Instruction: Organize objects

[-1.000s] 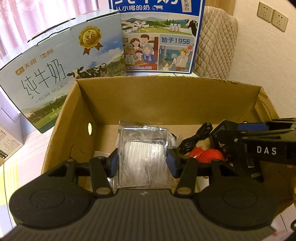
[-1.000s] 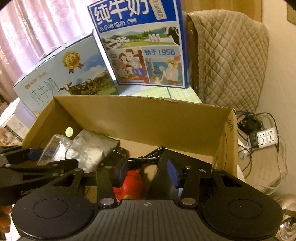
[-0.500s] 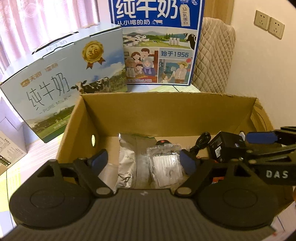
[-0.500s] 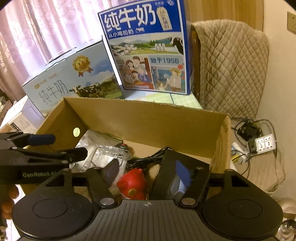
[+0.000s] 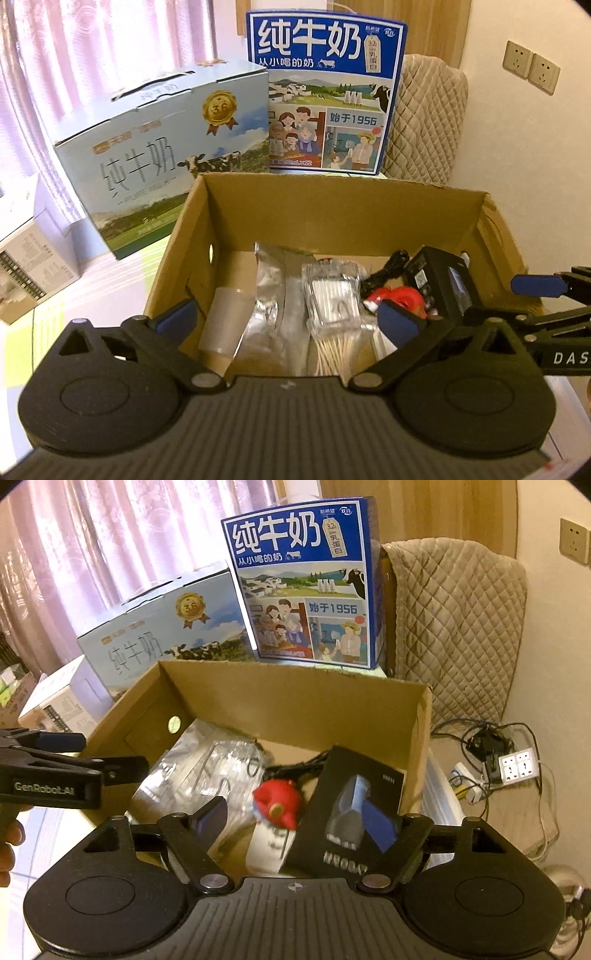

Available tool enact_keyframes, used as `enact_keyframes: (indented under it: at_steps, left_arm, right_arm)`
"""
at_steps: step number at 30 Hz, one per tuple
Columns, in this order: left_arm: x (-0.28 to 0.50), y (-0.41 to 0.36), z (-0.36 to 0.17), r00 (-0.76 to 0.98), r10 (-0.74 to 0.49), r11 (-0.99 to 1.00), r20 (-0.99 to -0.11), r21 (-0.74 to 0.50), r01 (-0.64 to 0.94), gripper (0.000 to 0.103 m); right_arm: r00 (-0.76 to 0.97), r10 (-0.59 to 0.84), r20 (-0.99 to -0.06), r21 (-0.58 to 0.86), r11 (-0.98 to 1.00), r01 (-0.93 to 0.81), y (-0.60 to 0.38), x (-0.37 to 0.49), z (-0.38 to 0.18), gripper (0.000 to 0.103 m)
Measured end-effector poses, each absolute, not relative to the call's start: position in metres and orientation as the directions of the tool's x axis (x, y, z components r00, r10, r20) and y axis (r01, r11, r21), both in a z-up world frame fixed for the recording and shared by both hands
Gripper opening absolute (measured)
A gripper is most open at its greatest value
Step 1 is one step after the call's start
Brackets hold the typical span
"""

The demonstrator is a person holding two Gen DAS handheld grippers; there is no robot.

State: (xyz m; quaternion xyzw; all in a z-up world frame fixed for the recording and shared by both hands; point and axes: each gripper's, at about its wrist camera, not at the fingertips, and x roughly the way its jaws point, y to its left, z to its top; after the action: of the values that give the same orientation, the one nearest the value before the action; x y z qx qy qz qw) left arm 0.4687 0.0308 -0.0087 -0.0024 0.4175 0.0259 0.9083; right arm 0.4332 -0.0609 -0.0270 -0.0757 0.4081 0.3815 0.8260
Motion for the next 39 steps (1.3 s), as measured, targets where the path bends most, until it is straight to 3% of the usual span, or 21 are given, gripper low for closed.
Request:
enact_keyframes:
  at_steps: [22,39]
  left_arm:
    - [0.31,-0.024,0.022,0.673,0.158,0.98,-0.722,0.032,-0.195,0.102]
    - [0.215,-0.033,0.031,0.642,0.142,0.972,-0.753,-0.017,-0.235,0.102]
  right_arm:
    - [0.26,0.647,-0.717,0.239,0.578,-0.78,-0.149,0.345,-0.011,0.077]
    - [0.254,0.642,-0.724,0.24,0.579,-0.779,-0.195,0.273,0.004,0.077]
